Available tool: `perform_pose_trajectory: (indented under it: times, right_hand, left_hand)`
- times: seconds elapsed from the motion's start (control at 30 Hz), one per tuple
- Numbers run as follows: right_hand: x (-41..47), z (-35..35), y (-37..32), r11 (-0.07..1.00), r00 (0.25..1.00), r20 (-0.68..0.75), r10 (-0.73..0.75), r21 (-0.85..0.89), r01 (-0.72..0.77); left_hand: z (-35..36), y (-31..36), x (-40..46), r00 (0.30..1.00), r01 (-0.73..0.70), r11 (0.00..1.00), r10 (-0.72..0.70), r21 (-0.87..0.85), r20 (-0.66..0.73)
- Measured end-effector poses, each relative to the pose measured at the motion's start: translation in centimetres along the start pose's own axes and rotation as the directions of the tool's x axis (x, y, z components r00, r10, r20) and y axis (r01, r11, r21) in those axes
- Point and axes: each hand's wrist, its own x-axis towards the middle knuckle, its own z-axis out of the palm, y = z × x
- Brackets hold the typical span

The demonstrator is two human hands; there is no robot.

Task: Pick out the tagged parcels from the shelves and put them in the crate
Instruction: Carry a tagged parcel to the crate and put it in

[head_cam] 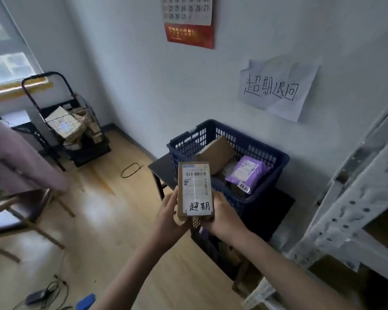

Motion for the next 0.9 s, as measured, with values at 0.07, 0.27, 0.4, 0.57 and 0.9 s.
perform_pose_trajectory:
  times: [0.07, 0.27, 0.4, 0.57, 0.9]
  right_hand:
    - [3.7, -0.6, 0.3, 0.999, 0.998, -0.055, 0.029, 0.015, -0.028]
    - [13.1, -3.1, 2.0, 0.984, 0.958, -0.225, 0.180, 0.033, -0.177]
    - [17.7, -3.5, 4.2, 0.941, 0.888, -0.312, 0.337, 0.098, -0.323]
    - [18.8, -2.4, 7.4, 0.857, 0.811, -0.281, 0.513, 0.223, -0.465]
    - [20.2, -1.6, 10.5, 0.711, 0.747, 0.011, 0.665, 0.297, -0.637]
  left_hand:
    - [-0.5, -0.8, 4.8, 0.999, -0.024, 1.000, 0.024, 0.009, 0.047]
    - [0.6, -3.8, 18.9, 0.950, -0.136, 0.987, 0.155, -0.087, 0.271]
    - [3.2, -5.6, 27.3, 0.854, -0.204, 0.972, 0.234, -0.116, 0.465]
    - [7.5, -8.0, 32.8, 0.648, -0.260, 0.957, 0.270, -0.126, 0.712]
    - [11.5, -12.9, 35.7, 0.442, -0.075, 0.997, 0.022, 0.012, 0.897]
